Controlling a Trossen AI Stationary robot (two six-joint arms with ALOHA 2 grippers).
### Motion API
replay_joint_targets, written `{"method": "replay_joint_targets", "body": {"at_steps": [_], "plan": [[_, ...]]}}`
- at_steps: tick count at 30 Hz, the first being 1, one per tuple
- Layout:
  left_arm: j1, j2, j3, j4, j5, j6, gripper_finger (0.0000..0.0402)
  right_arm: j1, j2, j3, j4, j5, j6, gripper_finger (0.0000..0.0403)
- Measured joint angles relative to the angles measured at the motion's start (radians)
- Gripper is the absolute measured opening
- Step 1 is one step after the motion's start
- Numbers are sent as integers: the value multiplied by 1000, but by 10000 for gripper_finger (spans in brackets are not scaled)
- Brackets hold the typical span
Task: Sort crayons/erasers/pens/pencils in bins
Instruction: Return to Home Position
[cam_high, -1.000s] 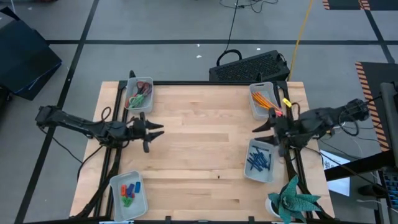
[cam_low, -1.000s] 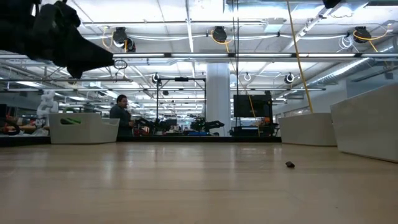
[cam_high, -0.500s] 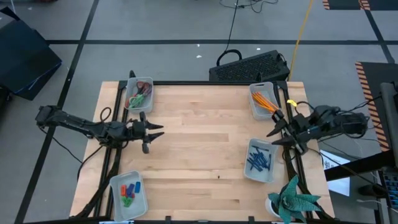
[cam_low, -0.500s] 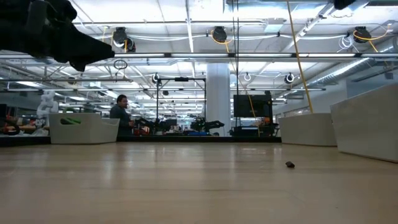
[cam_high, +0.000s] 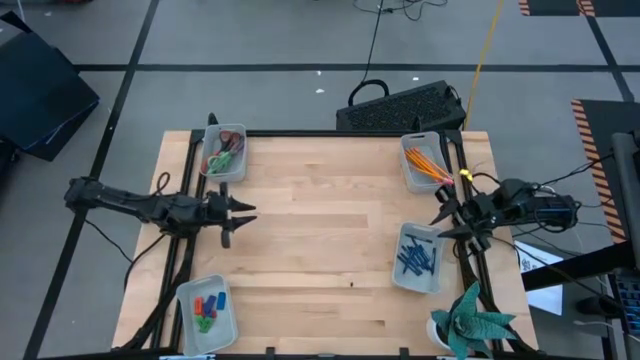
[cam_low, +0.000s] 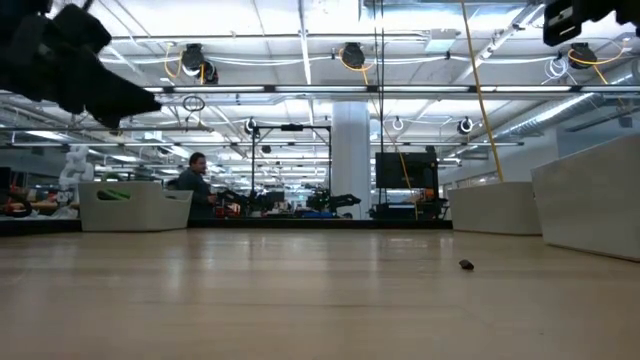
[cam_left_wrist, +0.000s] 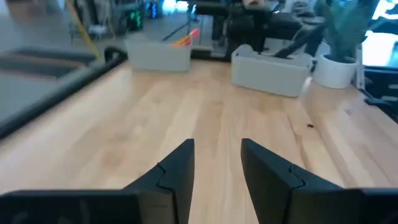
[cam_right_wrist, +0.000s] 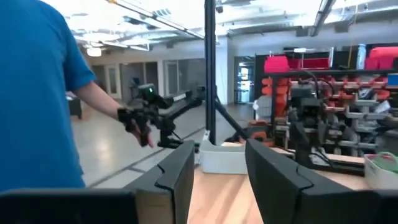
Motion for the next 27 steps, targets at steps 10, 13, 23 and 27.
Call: {"method": "replay_joint_targets", "body": {"at_steps": [10, 13, 23, 27], "plan": [[3, -258, 0, -159, 249, 161, 134, -1, 2, -183, 230, 32, -25, 135], [3, -303, 0, -288, 295, 127, 134, 0, 5, -291, 331, 35, 12, 135], [61, -281, -104, 20, 324, 184, 134, 0, 28, -288, 363, 175, -32, 135], [84, -281, -104, 20, 329, 198, 134, 0, 27, -289, 363, 185, -42, 135]]}}
